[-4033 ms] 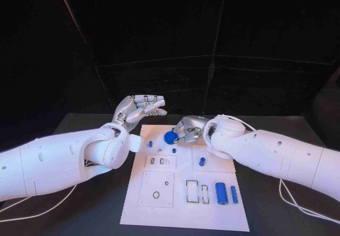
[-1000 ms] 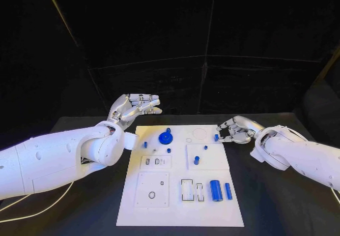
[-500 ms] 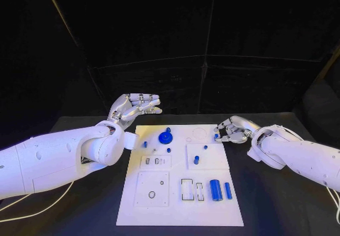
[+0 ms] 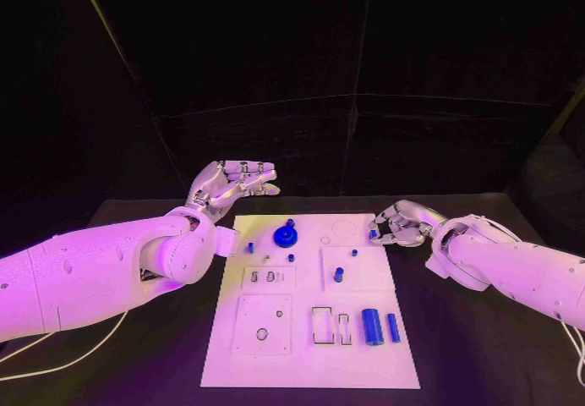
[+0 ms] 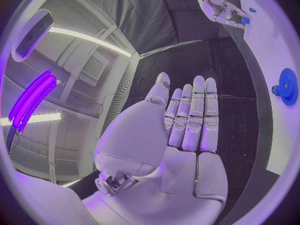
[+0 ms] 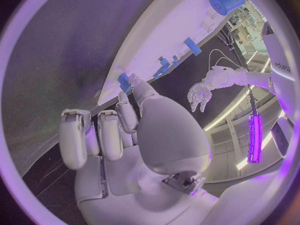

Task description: Assemble the parts on the task board

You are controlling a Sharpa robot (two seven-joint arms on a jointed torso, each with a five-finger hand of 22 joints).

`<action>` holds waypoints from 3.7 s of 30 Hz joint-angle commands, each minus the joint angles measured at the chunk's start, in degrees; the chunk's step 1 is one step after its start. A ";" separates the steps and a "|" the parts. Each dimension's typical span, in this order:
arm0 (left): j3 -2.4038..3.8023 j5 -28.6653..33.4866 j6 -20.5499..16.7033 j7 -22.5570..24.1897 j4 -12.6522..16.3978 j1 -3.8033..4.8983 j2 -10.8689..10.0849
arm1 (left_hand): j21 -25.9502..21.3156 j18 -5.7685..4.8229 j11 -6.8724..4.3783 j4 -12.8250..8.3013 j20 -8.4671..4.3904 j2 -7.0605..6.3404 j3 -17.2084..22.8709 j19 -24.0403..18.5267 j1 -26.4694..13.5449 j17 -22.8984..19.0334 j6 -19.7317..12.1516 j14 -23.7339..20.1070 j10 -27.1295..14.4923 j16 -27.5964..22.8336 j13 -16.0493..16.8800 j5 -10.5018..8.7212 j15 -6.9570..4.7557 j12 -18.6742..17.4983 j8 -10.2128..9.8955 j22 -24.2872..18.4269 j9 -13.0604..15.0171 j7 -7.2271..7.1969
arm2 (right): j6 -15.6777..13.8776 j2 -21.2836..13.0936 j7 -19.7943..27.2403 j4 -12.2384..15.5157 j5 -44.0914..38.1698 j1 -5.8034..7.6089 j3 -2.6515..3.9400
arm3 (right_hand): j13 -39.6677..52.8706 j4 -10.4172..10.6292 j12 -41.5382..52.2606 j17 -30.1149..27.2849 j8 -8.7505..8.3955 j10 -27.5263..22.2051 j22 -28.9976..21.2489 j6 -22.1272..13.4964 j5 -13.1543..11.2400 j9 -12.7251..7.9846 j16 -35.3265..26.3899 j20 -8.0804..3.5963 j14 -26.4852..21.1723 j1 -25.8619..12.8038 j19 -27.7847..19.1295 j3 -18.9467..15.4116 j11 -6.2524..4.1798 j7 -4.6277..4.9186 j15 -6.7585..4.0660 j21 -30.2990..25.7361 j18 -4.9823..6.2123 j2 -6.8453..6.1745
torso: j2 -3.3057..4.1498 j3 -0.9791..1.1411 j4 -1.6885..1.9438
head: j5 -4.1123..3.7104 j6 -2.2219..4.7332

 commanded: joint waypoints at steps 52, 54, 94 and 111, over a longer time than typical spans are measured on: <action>0.05 -0.33 1.31 -0.79 -0.59 0.11 -0.18 | 1.07 0.90 -1.00 -1.56 -1.05 1.97 -0.67 2.78 -0.46 0.44 1.66 4.12 2.33 0.23 0.11 -0.11 -1.45 0.24 0.20 0.29 0.07 -0.65 | -10.31 -0.51 -13.95 17.85 -6.98 1.89 0.23 | 0.87 -0.71 1.33 6.65 2.27 1.88 11.86 7.10 -1.42 0.16 0.73 -1.69 4.14 -0.02 3.70 5.84 -1.93 -2.21 -1.80 1.27 -0.03 4.84 | -1.25 -0.69 0.06 | 0.16 -1.71; 0.05 -0.32 1.33 -0.83 -0.68 0.11 -0.12 | 1.11 0.90 -1.03 -1.58 -1.09 1.99 -0.71 2.85 -0.49 0.48 1.70 4.24 2.41 0.24 0.11 -0.11 -1.49 0.23 0.19 0.30 0.07 -0.67 | -9.98 1.15 -14.90 18.35 -8.29 1.95 0.22 | 0.77 -0.67 1.19 6.60 2.19 1.82 11.86 7.02 -1.47 0.12 0.69 -1.70 4.13 -0.19 3.69 5.92 -1.90 -2.17 -1.79 1.26 -0.03 4.78 | -1.31 -0.74 0.17 | 0.42 -1.92; 0.06 0.09 1.46 -1.06 -1.57 0.21 0.39 | 1.10 0.84 -1.12 -1.54 -1.14 2.25 -0.92 2.86 -0.76 0.58 2.01 4.25 2.84 0.02 0.13 -0.11 -1.49 0.19 0.21 0.27 0.07 -0.76 | -4.19 16.65 -21.93 14.36 -15.85 -2.75 -2.96 | 0.40 -0.63 0.65 6.13 1.90 1.58 11.53 6.84 -1.42 0.01 0.37 -1.69 4.02 -1.04 3.44 6.35 -1.81 -2.07 -1.72 1.10 0.06 4.13 | -1.44 -0.79 0.51 | 3.07 -3.90; 0.06 0.10 1.92 -1.38 -1.69 0.21 0.45 | 1.09 0.83 -1.13 -1.58 -1.15 2.20 -1.01 2.85 -0.79 0.61 2.03 4.25 2.90 -0.03 0.12 -0.12 -1.50 0.15 0.19 0.25 0.06 -0.77 | -3.93 17.12 -23.16 13.52 -16.87 -3.00 -2.99 | 0.29 -0.68 0.46 6.12 1.70 1.51 11.51 6.69 -1.51 -0.05 0.34 -1.67 4.02 -1.49 3.42 6.45 -1.77 -2.00 -1.70 1.08 0.06 3.52 | -1.48 -0.84 0.43 | 3.03 -4.07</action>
